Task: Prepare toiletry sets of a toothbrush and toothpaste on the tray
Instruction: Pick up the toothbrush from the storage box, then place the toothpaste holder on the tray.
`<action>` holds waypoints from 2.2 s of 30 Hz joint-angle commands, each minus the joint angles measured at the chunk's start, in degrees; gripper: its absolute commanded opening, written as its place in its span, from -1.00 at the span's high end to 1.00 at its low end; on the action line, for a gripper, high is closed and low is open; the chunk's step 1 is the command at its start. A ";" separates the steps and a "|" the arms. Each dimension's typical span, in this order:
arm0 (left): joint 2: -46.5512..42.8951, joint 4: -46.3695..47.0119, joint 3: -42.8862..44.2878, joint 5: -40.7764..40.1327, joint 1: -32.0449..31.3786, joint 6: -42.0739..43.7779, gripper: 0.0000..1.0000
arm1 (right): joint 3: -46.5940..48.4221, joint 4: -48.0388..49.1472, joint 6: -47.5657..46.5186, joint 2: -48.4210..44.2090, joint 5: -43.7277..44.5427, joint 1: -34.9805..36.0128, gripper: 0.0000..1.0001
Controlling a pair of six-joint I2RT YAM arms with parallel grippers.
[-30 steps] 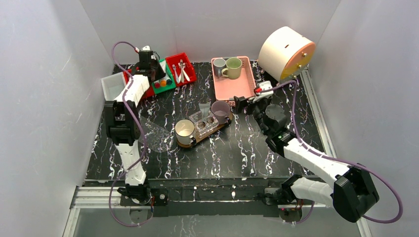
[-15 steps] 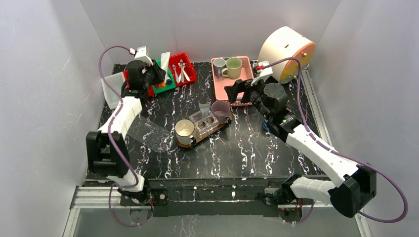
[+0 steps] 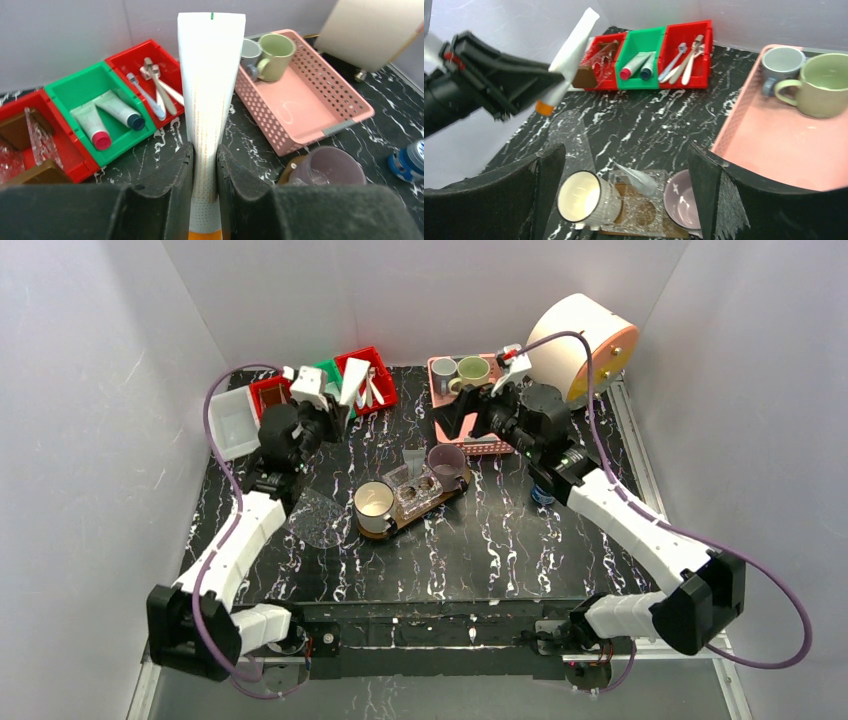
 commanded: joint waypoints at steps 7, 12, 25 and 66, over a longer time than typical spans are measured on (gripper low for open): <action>-15.07 5.24 -7.79 -6.19 -7.40 9.87 0.70 | 9.13 4.13 8.68 6.99 -11.30 -0.26 -0.97; -19.26 5.08 -10.32 -6.19 -10.11 12.46 0.69 | 12.57 5.69 11.72 10.20 -16.61 -0.22 -0.97; -25.85 4.31 -14.58 -1.97 -13.66 15.17 0.69 | 17.29 10.62 16.49 16.12 -21.09 2.22 -0.90; -30.22 8.29 -19.27 -2.09 -15.37 16.94 -0.65 | 16.79 17.41 11.01 18.06 -23.22 6.58 0.97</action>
